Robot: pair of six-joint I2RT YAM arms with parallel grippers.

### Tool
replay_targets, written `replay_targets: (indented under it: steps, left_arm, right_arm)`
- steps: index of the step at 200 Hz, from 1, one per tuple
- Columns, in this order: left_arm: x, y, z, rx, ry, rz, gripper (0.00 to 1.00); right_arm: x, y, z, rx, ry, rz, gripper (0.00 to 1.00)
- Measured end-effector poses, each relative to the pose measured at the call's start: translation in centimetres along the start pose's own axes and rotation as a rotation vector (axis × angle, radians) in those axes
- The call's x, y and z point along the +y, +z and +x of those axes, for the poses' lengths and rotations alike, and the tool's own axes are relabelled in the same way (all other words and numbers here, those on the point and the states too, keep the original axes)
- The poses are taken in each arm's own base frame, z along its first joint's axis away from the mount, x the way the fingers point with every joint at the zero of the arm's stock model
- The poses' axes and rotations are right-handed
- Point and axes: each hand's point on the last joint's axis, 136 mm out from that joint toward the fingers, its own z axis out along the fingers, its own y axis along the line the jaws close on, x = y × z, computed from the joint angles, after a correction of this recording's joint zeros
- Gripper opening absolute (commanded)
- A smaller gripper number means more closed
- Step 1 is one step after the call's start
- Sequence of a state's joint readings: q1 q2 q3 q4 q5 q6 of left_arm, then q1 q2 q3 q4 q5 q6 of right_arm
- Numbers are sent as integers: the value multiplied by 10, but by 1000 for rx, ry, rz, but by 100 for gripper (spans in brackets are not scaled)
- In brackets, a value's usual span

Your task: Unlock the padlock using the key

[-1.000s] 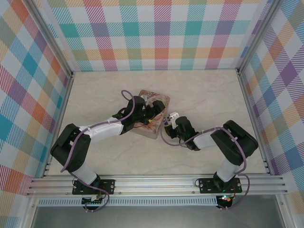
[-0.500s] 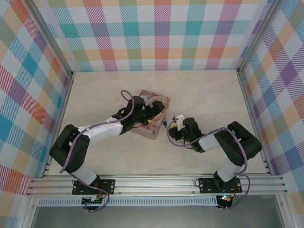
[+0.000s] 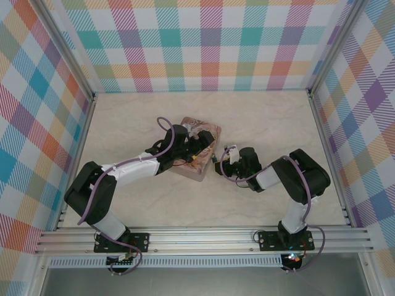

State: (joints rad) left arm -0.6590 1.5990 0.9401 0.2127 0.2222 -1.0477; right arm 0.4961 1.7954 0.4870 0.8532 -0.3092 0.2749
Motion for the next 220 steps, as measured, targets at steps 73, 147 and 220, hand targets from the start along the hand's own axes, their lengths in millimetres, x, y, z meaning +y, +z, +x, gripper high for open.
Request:
replay_targets:
  steps: [73, 147, 220]
  left_arm:
    - [0, 0, 0, 0, -1, 0, 96]
    - [0, 0, -1, -6, -4, -2, 96]
    - [1, 0, -1, -7, -3, -1, 96]
  right_arm:
    - [-3, 6, -4, -10, 33, -19, 20]
    - [-3, 9, -7, -17, 49, -35, 3]
    - [-5, 12, -14, -22, 93, -23, 1]
